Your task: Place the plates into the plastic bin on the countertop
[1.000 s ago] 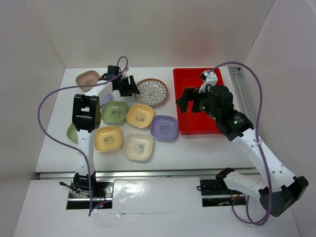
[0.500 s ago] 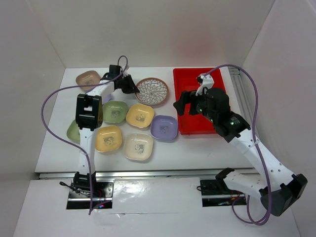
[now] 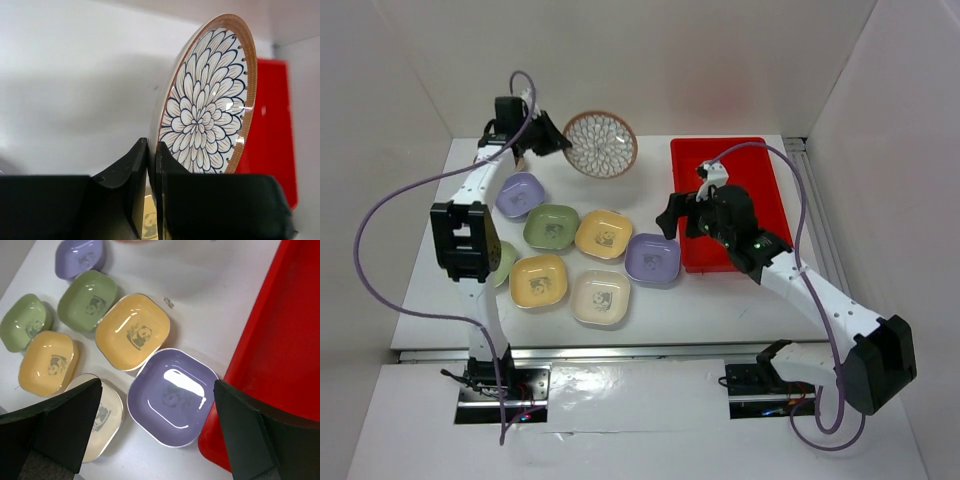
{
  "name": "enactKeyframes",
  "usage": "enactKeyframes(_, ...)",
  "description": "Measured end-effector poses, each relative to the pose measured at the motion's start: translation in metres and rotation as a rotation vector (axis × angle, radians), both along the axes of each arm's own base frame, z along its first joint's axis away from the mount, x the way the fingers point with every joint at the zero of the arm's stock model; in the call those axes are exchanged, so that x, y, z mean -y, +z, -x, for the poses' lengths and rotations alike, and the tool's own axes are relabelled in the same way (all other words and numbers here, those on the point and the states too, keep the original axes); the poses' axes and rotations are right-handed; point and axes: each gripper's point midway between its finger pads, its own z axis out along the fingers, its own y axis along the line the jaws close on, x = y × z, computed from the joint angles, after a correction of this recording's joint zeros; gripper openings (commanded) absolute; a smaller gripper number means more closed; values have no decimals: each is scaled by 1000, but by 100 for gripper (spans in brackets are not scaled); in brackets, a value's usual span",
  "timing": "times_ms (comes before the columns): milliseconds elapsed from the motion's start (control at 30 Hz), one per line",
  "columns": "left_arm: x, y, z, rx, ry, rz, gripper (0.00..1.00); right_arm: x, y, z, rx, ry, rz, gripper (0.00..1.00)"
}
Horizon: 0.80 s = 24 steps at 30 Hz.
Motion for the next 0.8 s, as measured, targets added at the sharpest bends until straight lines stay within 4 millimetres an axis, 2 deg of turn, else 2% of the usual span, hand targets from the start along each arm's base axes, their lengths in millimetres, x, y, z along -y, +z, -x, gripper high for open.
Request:
enactKeyframes(67,-1,50,2,105,-2,1,0,-4,2,-2,17,10,-20,100)
enactKeyframes(167,6,109,21,223,-30,-9,0,-9,15,-6,50,19,-52,100)
enactKeyframes(233,17,136,43,273,-55,-15,0,-15,31,-14,85,25,-74,100)
enactKeyframes(300,33,151,65,302,-99,-13,0,-20,51,-23,122,30,-98,100)
enactKeyframes(400,56,147,91,289,-168,7,0,-24,77,-35,172,36,-130,100)
enactKeyframes(500,74,120,112,230,-224,21,0,-20,90,-50,209,34,-156,99)
enactKeyframes(533,79,107,118,201,-237,21,0,-16,90,-55,213,31,-159,94)
enactKeyframes(600,84,84,128,146,-251,20,0,-7,84,-70,206,17,-167,93)
enactKeyframes(667,89,65,135,104,-264,20,0,2,69,-85,173,-1,-169,91)
enactKeyframes(733,95,55,142,82,-275,21,0,9,51,-96,130,-16,-168,91)
enactKeyframes(800,99,54,146,77,-280,31,0,16,34,-101,92,-30,-166,90)
